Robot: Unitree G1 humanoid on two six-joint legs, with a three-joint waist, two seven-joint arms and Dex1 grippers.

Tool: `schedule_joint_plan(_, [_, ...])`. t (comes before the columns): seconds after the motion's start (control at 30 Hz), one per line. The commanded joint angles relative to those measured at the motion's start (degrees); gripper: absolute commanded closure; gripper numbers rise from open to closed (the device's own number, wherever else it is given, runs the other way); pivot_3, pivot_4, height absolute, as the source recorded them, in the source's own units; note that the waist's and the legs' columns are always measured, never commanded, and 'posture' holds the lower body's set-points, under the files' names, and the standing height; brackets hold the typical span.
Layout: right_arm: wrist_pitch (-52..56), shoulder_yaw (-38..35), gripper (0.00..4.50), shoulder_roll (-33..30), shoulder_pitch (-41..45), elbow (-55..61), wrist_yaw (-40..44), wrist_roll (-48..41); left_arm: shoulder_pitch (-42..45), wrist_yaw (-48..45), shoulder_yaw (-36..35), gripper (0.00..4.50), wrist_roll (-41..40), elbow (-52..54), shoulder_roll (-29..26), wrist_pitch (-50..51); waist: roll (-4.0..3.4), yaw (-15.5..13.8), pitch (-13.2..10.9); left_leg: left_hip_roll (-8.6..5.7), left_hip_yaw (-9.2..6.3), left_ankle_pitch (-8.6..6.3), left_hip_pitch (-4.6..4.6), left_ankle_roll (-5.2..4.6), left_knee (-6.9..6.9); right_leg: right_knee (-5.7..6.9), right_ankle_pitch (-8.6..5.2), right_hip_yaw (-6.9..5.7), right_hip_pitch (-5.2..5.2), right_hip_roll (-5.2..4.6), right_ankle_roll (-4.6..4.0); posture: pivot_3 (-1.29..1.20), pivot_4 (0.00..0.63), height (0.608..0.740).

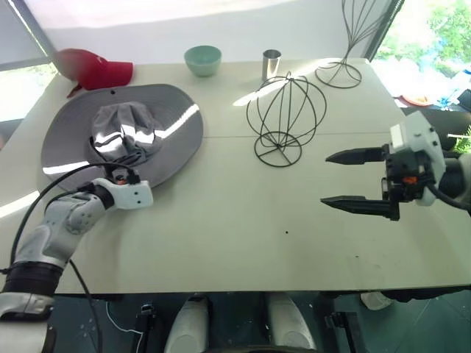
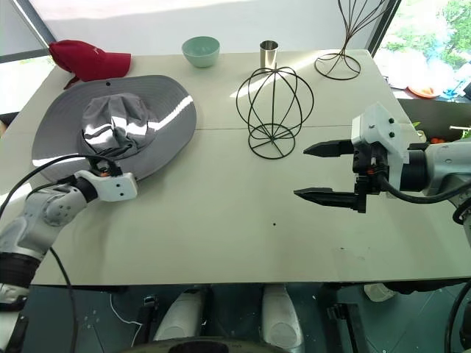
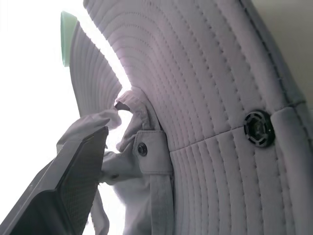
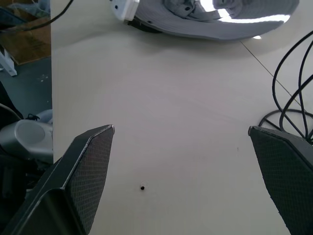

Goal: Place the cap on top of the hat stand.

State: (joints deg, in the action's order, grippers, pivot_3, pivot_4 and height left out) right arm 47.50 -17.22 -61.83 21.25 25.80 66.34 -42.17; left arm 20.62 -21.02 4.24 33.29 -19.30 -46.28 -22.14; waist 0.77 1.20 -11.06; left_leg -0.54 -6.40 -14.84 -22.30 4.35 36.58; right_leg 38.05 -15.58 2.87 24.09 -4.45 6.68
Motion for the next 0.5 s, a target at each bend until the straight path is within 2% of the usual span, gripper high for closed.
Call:
schedule_joint_plan(0.03, [-0.2, -3.0, 0.0, -1.0, 2.0, 0.6, -2.5, -1.3, 3.2, 0.8, 1.7, 1.39, -0.3, -3.0, 0.2, -0.8, 0.0, -0.1, 0.0, 0.0, 0.0, 0.0, -0.01, 0.0, 0.02, 0.0, 0.0, 0.0, 0.0, 0.0, 0.0, 0.0, 0.15, 0.74])
schedule_joint_plan(0.2, [2.7, -6.2, 0.0, -0.3, 3.5, -3.2, -7.7, -3.0, 7.5, -3.2, 1.1, 3.44, -6.3, -3.1, 2.2, 2.4, 0.0, -0.2, 0.0, 0.0, -0.01, -0.01, -0.04, -0.01, 0.06, 0.0, 0.0, 0.0, 0.01, 0.0, 0.0, 0.0, 0.15, 0.74])
schedule_joint_plan(0.27, [3.8, -8.2, 0.0, -0.1, 3.5, -4.0, -9.1, -4.4, 9.3, -5.8, 0.5, 4.04, -9.1, -1.7, 3.0, 5.0, 0.0, -0.3, 0.0, 0.0, -0.01, -0.02, -0.12, -0.04, 0.19, 0.0, 0.01, -0.03, 0.01, 0.0, 0.01, 0.0, 0.15, 0.74])
schedule_joint_plan(0.33, [4.4, -10.7, 0.0, 0.2, 3.3, -4.7, -10.8, -5.0, 12.3, -8.9, -0.2, 4.25, -12.7, 0.4, 4.2, 9.2, 0.01, -0.5, 0.0, 0.0, -0.01, -0.06, -0.17, -0.1, 0.28, 0.01, 0.01, -0.04, 0.0, 0.0, 0.01, 0.0, 0.15, 0.74])
schedule_joint_plan(0.5, [5.5, -15.9, 0.0, 0.2, 2.7, -6.6, -13.8, -7.0, 24.9, -14.0, -0.6, 4.25, -18.7, 2.3, 8.4, 19.5, 0.07, -0.7, 0.0, 0.0, -0.03, -0.06, -0.34, -0.1, 0.53, 0.02, 0.06, -0.14, -0.05, 0.0, 0.11, 0.0, 0.15, 0.74])
